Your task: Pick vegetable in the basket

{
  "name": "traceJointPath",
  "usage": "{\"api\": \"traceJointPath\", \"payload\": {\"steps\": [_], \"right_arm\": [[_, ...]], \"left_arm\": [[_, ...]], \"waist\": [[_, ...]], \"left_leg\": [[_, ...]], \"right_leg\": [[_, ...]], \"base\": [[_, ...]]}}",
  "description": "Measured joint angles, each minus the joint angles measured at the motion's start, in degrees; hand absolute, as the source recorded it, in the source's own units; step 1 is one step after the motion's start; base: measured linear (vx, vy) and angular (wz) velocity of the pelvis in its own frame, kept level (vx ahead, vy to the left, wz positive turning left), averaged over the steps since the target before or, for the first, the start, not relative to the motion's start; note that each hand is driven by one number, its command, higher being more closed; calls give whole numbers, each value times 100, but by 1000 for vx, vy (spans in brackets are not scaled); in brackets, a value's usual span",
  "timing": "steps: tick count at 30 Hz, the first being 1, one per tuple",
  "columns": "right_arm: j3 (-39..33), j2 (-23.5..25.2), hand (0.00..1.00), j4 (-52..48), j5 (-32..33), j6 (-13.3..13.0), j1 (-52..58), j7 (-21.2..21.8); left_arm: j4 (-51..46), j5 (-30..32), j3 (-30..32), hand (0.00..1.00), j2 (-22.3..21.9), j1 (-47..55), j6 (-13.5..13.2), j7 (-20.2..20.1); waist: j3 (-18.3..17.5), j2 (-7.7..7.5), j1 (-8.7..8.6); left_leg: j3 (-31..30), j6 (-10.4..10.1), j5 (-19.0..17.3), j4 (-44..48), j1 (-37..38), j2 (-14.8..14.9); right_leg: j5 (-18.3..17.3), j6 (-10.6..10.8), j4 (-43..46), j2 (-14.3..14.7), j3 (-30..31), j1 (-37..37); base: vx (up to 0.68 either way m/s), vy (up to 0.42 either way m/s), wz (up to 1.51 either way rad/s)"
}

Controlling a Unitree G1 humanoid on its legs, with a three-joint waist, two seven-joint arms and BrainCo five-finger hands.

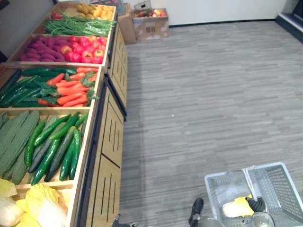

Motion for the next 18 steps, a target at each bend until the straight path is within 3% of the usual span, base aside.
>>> {"api": "traceJointPath", "payload": {"steps": [18], "right_arm": [[46, 23, 100, 94, 9, 0, 52, 22]], "left_arm": [[-107, 1, -312, 0, 9, -64, -10, 1]], "waist": [[-20, -33, -4]], "left_leg": [[-132, 7, 0, -14, 69, -22]], "right_leg": [[48, 44, -114, -33, -130, 184]], "base": [[11, 24, 4]]}}
